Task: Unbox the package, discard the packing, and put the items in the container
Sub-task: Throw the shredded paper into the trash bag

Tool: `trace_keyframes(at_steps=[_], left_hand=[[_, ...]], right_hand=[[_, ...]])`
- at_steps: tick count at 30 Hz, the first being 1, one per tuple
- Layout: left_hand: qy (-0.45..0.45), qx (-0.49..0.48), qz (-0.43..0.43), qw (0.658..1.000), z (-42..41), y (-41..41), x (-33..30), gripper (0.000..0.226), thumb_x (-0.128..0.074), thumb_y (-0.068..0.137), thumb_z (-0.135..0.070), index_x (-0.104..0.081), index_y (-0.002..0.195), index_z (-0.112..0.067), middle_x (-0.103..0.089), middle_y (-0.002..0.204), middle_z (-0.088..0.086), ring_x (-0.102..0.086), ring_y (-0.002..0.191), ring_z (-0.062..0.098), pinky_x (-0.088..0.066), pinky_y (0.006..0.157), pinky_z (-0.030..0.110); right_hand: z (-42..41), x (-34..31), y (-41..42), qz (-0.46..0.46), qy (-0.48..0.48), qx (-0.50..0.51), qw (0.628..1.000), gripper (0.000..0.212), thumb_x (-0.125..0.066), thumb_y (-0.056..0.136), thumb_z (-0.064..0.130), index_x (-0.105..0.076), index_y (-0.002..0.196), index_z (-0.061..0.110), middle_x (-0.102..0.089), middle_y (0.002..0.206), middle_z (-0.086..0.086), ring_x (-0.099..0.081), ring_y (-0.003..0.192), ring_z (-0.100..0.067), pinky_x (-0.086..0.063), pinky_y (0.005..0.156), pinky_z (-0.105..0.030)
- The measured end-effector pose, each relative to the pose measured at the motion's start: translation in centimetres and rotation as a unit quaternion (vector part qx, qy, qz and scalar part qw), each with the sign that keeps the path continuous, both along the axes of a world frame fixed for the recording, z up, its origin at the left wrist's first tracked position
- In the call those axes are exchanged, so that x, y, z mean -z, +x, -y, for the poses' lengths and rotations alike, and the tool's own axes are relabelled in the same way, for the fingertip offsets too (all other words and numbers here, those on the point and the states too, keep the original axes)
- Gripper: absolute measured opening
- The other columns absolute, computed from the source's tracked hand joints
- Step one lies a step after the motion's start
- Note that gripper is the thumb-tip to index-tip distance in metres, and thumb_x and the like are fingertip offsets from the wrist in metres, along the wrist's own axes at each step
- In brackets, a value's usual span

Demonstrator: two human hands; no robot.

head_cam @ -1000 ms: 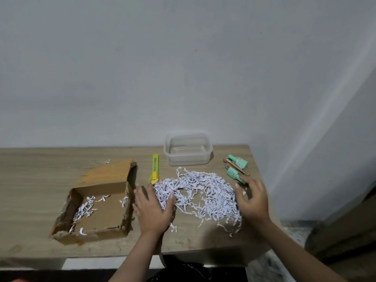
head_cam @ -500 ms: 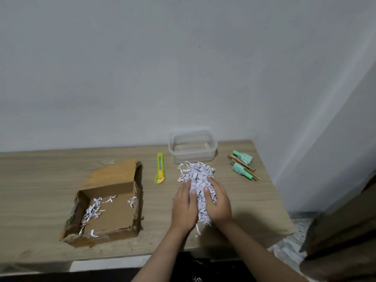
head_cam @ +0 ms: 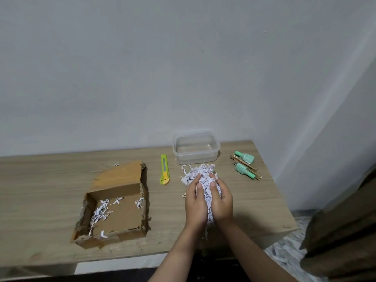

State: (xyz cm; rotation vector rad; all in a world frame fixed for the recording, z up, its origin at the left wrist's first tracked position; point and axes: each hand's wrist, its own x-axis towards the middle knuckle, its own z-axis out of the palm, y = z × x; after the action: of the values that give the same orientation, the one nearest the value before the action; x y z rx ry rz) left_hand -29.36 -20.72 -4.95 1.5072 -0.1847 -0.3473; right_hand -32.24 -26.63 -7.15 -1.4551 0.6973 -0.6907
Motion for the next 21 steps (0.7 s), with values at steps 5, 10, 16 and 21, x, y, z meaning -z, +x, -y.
trace_keyframes(at_steps=[5,10,16,21], left_hand=[[-0.025,-0.022,0.043,0.999,-0.4,-2.3,-1.9,0.029,-0.039,0.099,-0.018,-0.053,0.112,-0.04,-0.054,0.128,-0.01,-0.048,0.121,0.001,-0.038,0.099,0.018],[-0.044,-0.073,0.072,0.994,-0.7,-5.2,-2.1,0.031,-0.04,0.099,-0.016,-0.056,0.116,-0.036,-0.055,0.129,-0.009,-0.048,0.121,0.0,-0.037,0.105,0.026],[-0.037,-0.117,0.072,0.99,-1.5,-10.3,-2.3,0.032,-0.039,0.099,-0.016,-0.054,0.11,-0.042,-0.054,0.128,-0.01,-0.047,0.117,-0.008,-0.035,0.094,0.006],[-0.035,-0.136,0.058,0.988,-3.1,-14.1,-2.1,0.03,-0.038,0.099,-0.017,-0.056,0.115,-0.035,-0.054,0.129,-0.007,-0.047,0.12,-0.001,-0.038,0.1,0.017]], right_hand=[[-0.3,-1.8,-1.8,0.008,-0.014,-0.02,1.0,0.039,-0.048,0.082,0.055,-0.06,0.116,0.04,-0.066,0.112,0.022,-0.059,0.109,0.001,-0.048,0.098,-0.036],[-0.5,-2.4,-4.4,-0.015,-0.04,-0.048,0.998,0.038,-0.044,0.079,0.062,-0.057,0.113,0.051,-0.065,0.108,0.029,-0.061,0.104,0.0,-0.051,0.094,-0.04],[-1.7,-3.1,-8.7,0.05,-0.006,-0.077,0.996,0.023,-0.051,0.094,0.029,-0.063,0.113,0.028,-0.068,0.112,0.01,-0.061,0.103,0.003,-0.049,0.093,-0.026],[-3.5,-3.2,-12.1,0.09,0.014,-0.105,0.99,0.025,-0.05,0.094,0.015,-0.063,0.116,0.02,-0.066,0.117,0.006,-0.059,0.112,-0.002,-0.045,0.096,-0.024]])
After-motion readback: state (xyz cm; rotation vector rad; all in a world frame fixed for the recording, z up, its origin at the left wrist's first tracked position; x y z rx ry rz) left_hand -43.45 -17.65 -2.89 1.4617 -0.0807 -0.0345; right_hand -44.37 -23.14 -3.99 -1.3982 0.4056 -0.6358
